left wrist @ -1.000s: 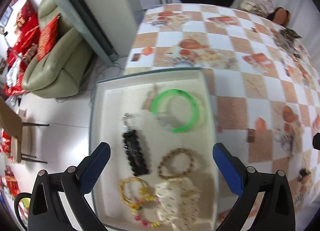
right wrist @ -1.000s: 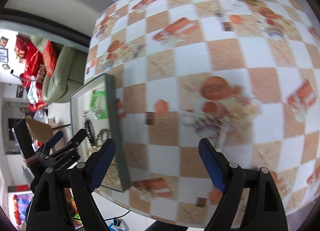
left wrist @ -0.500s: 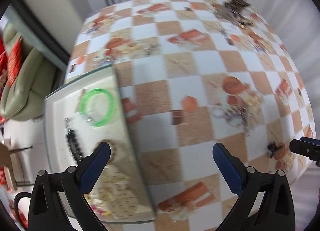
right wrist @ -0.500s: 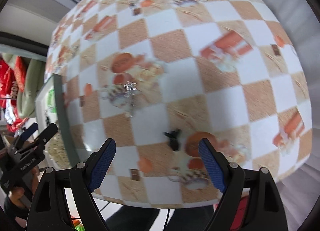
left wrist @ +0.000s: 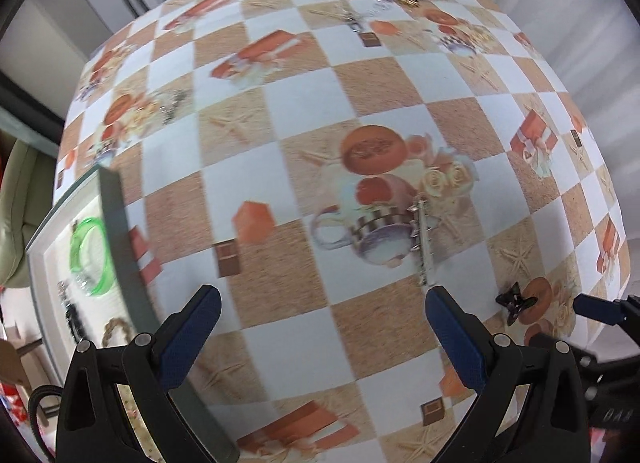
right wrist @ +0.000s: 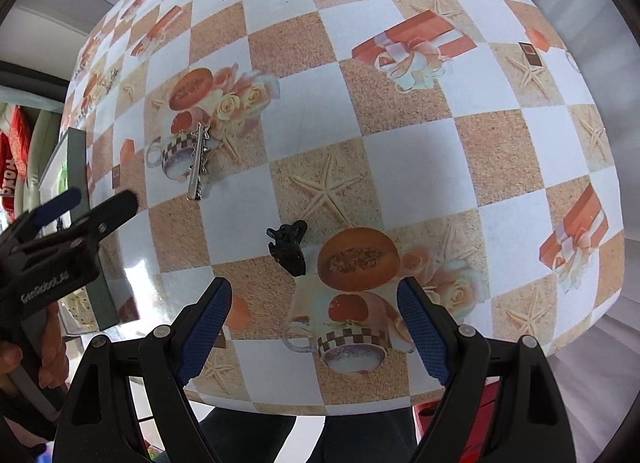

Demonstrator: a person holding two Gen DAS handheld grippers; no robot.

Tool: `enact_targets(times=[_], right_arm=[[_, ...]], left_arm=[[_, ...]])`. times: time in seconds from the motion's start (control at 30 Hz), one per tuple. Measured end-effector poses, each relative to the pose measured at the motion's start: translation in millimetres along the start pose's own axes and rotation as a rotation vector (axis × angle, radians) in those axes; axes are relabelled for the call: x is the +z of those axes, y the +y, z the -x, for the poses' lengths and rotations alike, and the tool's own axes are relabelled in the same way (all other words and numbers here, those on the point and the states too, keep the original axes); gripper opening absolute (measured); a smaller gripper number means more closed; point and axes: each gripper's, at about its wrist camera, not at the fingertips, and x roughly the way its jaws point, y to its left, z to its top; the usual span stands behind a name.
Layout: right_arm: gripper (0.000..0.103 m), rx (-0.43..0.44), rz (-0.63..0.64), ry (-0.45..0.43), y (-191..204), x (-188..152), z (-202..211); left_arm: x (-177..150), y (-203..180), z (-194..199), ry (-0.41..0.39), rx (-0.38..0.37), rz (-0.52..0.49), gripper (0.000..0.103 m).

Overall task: Organize jewelry
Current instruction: 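Move both tools back over the remaining jewelry on the table, then grasp the silver star hair clip with the left tool while the right tool grasps the black claw clip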

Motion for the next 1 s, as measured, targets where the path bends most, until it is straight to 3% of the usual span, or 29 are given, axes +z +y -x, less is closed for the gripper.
enact_targets(times=[0.43, 0.5, 0.63, 0.73, 0.83, 1.0], right_arm=[[0.076, 0.024, 0.022, 0.011, 8.8, 0.8, -22.1], [0.074, 0.025, 0.02, 0.01, 8.7, 1.3, -24.8], [0.069, 0.033, 0.006, 0.001, 8.7, 2.5, -29.7], [0.065, 0.03, 0.01, -0.016, 10.5, 3.5, -31.7], [0.056, 0.021, 0.031, -0.036, 16.9, 6.4, -32.6], [0.031, 0.005, 0.047, -0.043, 24.9, 12.3, -34.7]], left_arm=[[18.5, -32.7, -25.2, 0.022, -0.044, -0.031, 0.103], [21.3, -37.7, -30.7, 0.036, -0.046, -0.036, 0.094], [27.5, -47.0, -41.2, 0.053, -0.037, -0.042, 0.094], [29.6, -52.2, -45.5, 0.066, -0.033, -0.047, 0.079], [31.6, -59.3, -47.0, 0.063, -0.02, -0.055, 0.076], [28.3, -70.0, -45.9, 0.052, -0.026, -0.08, 0.055]])
